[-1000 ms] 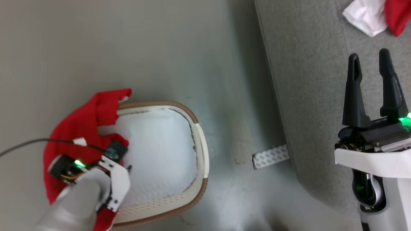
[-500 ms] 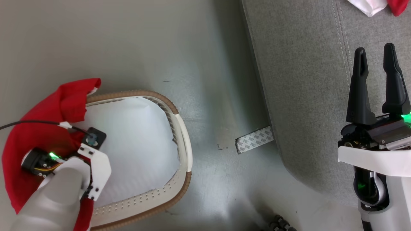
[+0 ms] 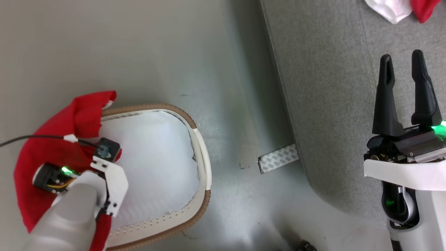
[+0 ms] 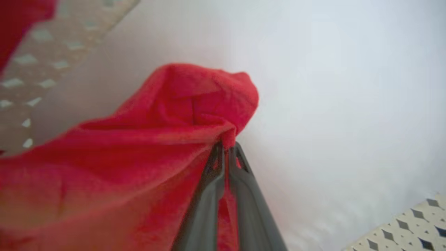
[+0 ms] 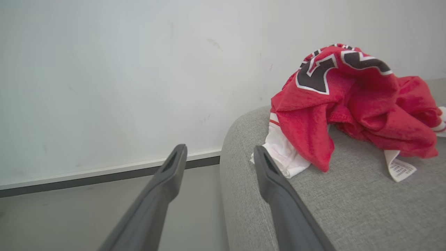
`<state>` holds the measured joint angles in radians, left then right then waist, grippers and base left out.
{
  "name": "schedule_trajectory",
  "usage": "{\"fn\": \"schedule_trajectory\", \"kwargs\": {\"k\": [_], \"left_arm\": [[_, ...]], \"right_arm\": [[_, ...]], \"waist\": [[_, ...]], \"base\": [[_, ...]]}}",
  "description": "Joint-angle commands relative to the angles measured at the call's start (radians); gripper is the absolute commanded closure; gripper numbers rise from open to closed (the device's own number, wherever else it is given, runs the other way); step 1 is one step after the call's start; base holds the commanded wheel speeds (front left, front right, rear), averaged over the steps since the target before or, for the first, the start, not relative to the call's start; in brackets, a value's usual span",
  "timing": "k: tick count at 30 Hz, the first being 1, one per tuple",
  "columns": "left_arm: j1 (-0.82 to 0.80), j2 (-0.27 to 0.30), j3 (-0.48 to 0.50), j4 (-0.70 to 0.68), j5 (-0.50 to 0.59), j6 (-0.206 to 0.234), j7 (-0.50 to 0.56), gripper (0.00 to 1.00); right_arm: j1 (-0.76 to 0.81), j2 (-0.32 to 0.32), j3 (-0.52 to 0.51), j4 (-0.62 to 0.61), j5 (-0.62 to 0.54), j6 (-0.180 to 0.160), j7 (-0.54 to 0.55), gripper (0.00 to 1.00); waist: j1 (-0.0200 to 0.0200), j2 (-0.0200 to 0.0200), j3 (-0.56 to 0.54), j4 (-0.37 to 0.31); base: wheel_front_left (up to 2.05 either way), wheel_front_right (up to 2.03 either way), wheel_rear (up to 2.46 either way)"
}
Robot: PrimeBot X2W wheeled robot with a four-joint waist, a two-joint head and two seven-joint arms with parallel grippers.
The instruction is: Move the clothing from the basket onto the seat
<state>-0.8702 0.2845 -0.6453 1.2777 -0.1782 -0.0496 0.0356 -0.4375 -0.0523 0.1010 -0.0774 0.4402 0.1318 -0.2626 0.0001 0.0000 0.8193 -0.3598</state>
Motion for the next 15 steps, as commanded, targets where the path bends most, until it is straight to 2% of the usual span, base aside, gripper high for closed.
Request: {"fn": "schedule_trajectory", "kwargs": {"k": [1, 9, 10, 15], "left_arm": [[0.022, -0.009, 0.001, 0.002, -0.008, -0.002, -0.018, 1.0], [0.107, -0.103, 0.017, -0.011, -0.065, -0.018, -0.15, 1.0], [0.107, -0.103, 0.017, -0.011, -0.065, -0.018, -0.15, 1.0], [0.171, -0.154, 0.029, -0.032, -0.096, -0.03, -0.253, 1.0]], "right_arm": [[0.0, 0.002, 0.0, 0.009, -0.005, -0.002, -0.003, 0.0], [0.045, 0.001, -0.022, 0.058, -0.047, -0.002, -0.003, 0.0], [0.045, 0.001, -0.022, 0.058, -0.047, -0.002, -0.003, 0.0], [0.095, -0.014, -0.03, 0.095, -0.06, -0.002, -0.003, 0.0]], "waist": [[-0.0001, 0.0, -0.038, 0.016], [-0.0001, 0.0, -0.249, 0.093], [-0.0001, 0.0, -0.249, 0.093], [-0.0001, 0.0, -0.412, 0.157]], "base": [[0.0, 0.0, 0.0], [0.0, 0.0, 0.0], [0.0, 0.0, 0.0], [0.0, 0.0, 0.0]]}}
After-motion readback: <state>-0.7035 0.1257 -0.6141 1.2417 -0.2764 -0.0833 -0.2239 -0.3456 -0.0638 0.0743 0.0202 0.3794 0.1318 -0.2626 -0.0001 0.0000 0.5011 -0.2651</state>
